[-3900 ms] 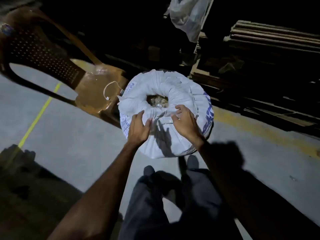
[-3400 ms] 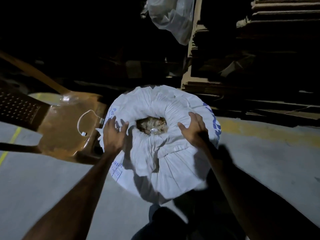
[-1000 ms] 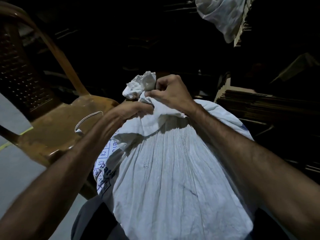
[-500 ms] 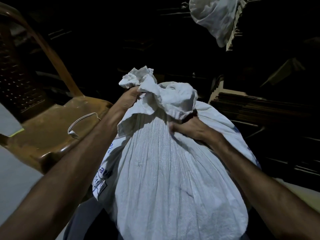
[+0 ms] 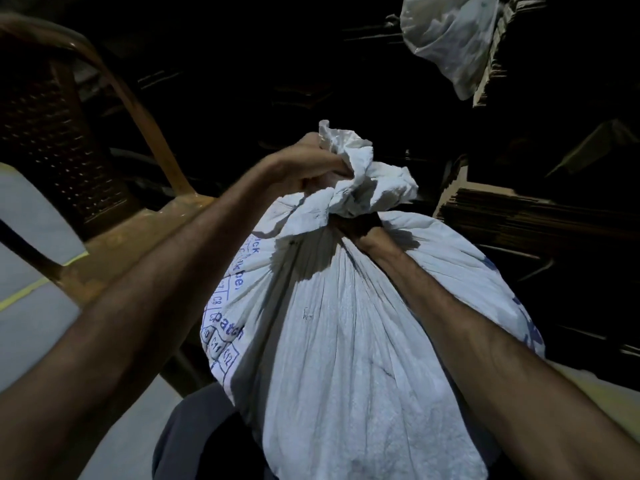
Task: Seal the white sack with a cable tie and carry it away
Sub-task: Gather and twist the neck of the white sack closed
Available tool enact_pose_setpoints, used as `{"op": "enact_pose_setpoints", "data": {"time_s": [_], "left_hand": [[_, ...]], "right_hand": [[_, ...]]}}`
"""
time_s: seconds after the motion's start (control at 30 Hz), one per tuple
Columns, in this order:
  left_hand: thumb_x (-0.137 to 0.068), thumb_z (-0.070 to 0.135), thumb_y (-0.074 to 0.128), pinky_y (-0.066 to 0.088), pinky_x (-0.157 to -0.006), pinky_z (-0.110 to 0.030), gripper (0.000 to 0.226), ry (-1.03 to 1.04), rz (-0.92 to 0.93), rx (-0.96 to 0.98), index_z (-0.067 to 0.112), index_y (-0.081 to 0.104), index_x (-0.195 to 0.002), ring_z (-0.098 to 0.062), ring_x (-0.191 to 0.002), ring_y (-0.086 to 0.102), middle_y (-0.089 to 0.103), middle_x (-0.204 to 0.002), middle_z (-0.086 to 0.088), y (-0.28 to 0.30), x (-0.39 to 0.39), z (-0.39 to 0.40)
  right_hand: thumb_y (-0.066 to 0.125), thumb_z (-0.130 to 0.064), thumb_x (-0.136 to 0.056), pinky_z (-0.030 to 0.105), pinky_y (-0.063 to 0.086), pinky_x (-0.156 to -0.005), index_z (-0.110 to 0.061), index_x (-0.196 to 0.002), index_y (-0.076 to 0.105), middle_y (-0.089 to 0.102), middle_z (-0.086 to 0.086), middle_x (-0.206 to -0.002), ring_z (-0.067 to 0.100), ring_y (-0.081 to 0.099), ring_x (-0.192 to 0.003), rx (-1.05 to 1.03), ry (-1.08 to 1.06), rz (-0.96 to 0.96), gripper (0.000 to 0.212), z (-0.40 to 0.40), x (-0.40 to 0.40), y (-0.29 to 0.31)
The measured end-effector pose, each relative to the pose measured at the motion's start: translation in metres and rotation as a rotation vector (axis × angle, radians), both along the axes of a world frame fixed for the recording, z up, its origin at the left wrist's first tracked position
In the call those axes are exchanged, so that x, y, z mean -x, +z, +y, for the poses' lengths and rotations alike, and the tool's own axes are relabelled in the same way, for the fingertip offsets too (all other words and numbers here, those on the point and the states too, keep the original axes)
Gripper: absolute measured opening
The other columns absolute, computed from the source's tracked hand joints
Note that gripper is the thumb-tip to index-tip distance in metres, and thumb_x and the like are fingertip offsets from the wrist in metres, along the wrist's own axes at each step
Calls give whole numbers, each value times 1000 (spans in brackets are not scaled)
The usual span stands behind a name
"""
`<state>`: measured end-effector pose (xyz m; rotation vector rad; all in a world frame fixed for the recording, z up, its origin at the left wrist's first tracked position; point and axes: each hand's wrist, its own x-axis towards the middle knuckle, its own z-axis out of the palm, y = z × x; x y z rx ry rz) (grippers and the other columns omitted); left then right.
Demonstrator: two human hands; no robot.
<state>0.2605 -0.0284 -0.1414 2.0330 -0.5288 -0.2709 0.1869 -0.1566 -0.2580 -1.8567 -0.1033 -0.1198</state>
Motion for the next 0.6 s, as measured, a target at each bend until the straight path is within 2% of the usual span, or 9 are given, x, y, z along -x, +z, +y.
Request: {"op": "enact_pose_setpoints", "data": {"time_s": [0.03, 0.13, 0.23, 0.27, 0.37, 0.47, 0.5, 0.53, 0.6], "left_hand": [[-80, 3, 78, 55, -49, -24, 15, -32, 10, 15, 11, 66, -83, -11, -53, 69, 71, -64, -1, 4, 0, 4], [-81, 9, 84, 63, -75, -33, 59, 10, 12, 270, 10, 62, -136, -23, -100, 76, 73, -120, -14, 4, -2, 30], [-93, 40, 71, 54, -103, -38, 58, 250, 8, 530, 19, 58, -145, -15, -126, 65, 67, -140, 1, -39, 24, 87], [-95, 50, 62, 49, -106, -39, 52, 354, -4, 536, 24, 64, -140, -7, -123, 64, 70, -133, 11, -62, 38, 105], [-97, 64, 53, 43, -109, -38, 39, 499, 15, 437, 37, 75, -114, 15, -107, 62, 75, -111, 30, -132, 82, 126], [-67, 78, 73, 42, -112, -24, 112, 352, 188, 260, 19, 42, -157, -1, -149, 27, 30, -170, 6, -155, 111, 94], [-62, 79, 78, 37, -122, -36, 126, 313, 172, 175, 22, 30, -163, -11, -158, 11, 11, -175, 5, -155, 110, 80], [-61, 79, 72, 24, -128, -51, 119, 257, 129, 91, 27, 32, -161, -21, -161, 4, 7, -175, 2, -155, 104, 69], [-62, 81, 66, 16, -128, -61, 77, 179, 100, -61, 37, 65, -125, -32, -157, 24, 47, -159, -9, -138, 93, 44]], "right_hand": [[56, 1, -106, 18, 29, -117, 8, -158, 32, 38, 18, -164, 27, 40, -149, -12, -29, -2, 58, -4, -5, 3], [66, -9, -102, 27, 44, -108, 7, -150, 48, 50, 5, -144, 20, 49, -121, -146, -200, 141, 53, -2, -27, 29], [64, -4, -102, 11, 48, -66, -9, -111, 68, 65, 3, -103, 1, 60, -76, -218, -229, 129, 11, -3, -35, 42], [60, -1, -104, 12, 43, -57, -13, -93, 68, 67, 0, -83, -6, 57, -55, -209, -200, 134, 19, -6, -35, 38], [53, 2, -106, 9, 39, -46, -14, -71, 56, 59, -7, -54, -6, 50, -34, -140, -245, 101, 39, -10, -31, 34], [43, -3, -112, 11, 38, -44, -14, -69, 48, 56, -8, -43, -3, 51, -39, -384, -202, 194, 45, -3, -26, 46], [39, -4, -113, 12, 39, -41, -14, -70, 48, 56, -8, -39, -3, 51, -35, -448, -199, 193, 45, 0, -22, 48], [37, -4, -114, 12, 42, -39, -12, -72, 50, 56, -7, -36, -3, 52, -31, -513, -196, 171, 44, 0, -21, 48], [37, -9, -115, 18, 50, -38, -5, -77, 56, 63, -2, -40, 4, 61, -34, -607, -162, 184, 42, 1, -14, 51]]}}
